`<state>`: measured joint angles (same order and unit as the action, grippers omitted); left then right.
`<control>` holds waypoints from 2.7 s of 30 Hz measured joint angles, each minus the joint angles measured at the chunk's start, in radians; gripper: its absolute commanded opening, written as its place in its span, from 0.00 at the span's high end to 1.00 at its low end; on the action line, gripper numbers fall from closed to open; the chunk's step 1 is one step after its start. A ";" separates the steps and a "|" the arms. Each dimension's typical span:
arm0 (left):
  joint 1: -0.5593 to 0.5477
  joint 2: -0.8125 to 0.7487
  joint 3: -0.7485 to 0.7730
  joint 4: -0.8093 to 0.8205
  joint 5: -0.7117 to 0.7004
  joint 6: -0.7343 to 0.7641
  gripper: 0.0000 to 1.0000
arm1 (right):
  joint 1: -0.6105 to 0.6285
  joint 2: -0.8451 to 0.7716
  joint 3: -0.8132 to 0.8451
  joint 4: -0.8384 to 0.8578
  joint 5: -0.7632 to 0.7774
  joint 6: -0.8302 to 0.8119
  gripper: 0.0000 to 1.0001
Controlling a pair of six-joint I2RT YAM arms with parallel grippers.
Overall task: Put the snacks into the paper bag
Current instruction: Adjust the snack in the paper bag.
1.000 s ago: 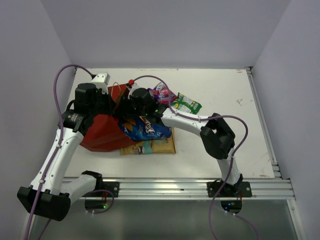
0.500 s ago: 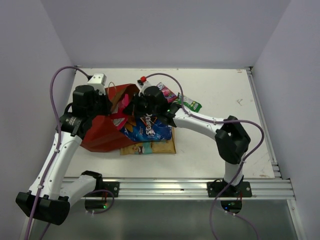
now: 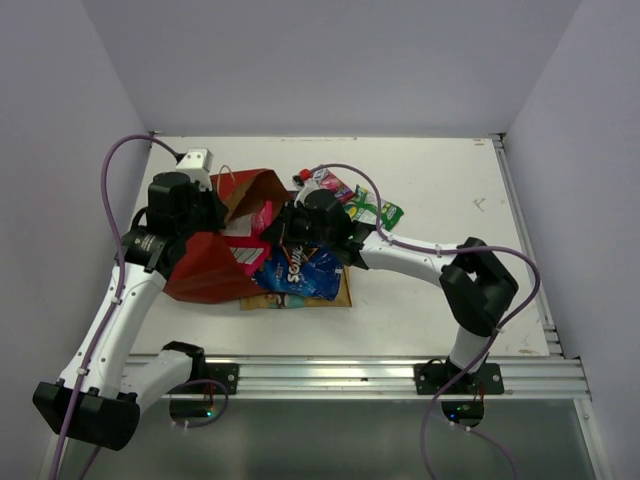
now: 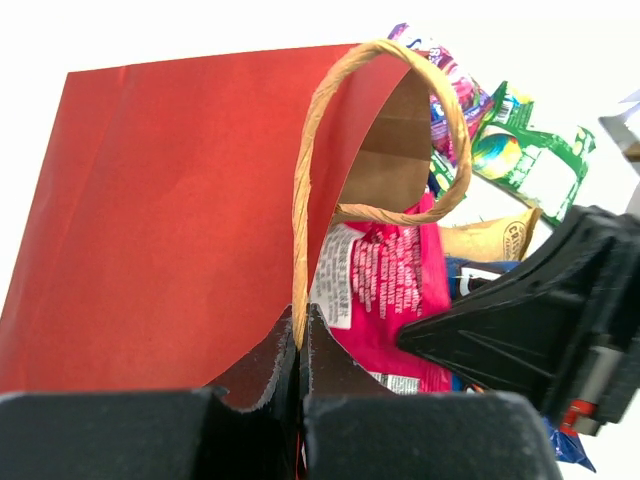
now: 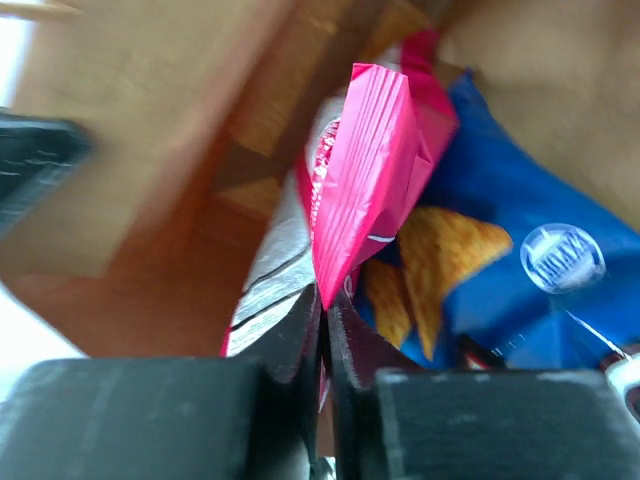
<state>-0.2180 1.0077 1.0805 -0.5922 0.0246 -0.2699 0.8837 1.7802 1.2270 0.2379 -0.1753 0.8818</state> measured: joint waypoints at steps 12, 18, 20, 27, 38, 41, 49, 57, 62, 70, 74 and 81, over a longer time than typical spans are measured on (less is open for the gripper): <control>0.000 0.000 -0.012 0.011 0.039 0.000 1.00 | -0.001 -0.165 -0.029 -0.296 0.070 -0.162 0.19; 0.000 -0.006 -0.014 0.011 0.039 0.001 1.00 | -0.078 -0.423 -0.113 -0.402 0.143 -0.230 0.02; 0.000 -0.008 -0.014 0.011 0.040 0.002 1.00 | -0.113 -0.473 -0.149 -0.412 0.161 -0.242 0.02; 0.001 -0.012 -0.015 0.010 0.043 0.005 1.00 | -0.158 -0.472 -0.315 -0.410 0.143 -0.220 0.01; 0.002 -0.015 -0.014 0.004 0.064 0.031 1.00 | -0.154 -0.319 -0.377 -0.192 -0.005 -0.155 0.02; 0.002 -0.011 -0.005 -0.009 0.071 0.045 1.00 | -0.140 -0.267 -0.376 -0.128 -0.039 -0.138 0.02; 0.002 0.011 0.066 -0.082 0.071 0.080 1.00 | -0.066 -0.154 -0.298 -0.084 -0.069 -0.131 0.10; 0.002 0.020 0.088 -0.129 0.047 0.108 1.00 | -0.033 -0.138 -0.254 -0.076 -0.088 -0.141 0.88; 0.002 0.021 0.094 -0.134 0.001 0.109 1.00 | -0.035 -0.195 -0.249 -0.142 -0.073 -0.170 1.00; 0.002 0.021 0.127 -0.132 -0.016 0.109 1.00 | -0.045 -0.311 -0.226 -0.208 -0.080 -0.198 1.00; 0.002 0.021 0.134 -0.130 -0.025 0.108 1.00 | -0.046 -0.357 -0.163 -0.288 -0.077 -0.235 1.00; 0.002 0.019 0.141 -0.124 -0.026 0.105 1.00 | -0.046 -0.403 -0.028 -0.366 -0.070 -0.286 1.00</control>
<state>-0.2161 1.0267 1.2213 -0.7162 -0.0013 -0.1646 0.8375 1.3769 1.1992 -0.1284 -0.2455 0.5957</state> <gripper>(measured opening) 0.015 0.037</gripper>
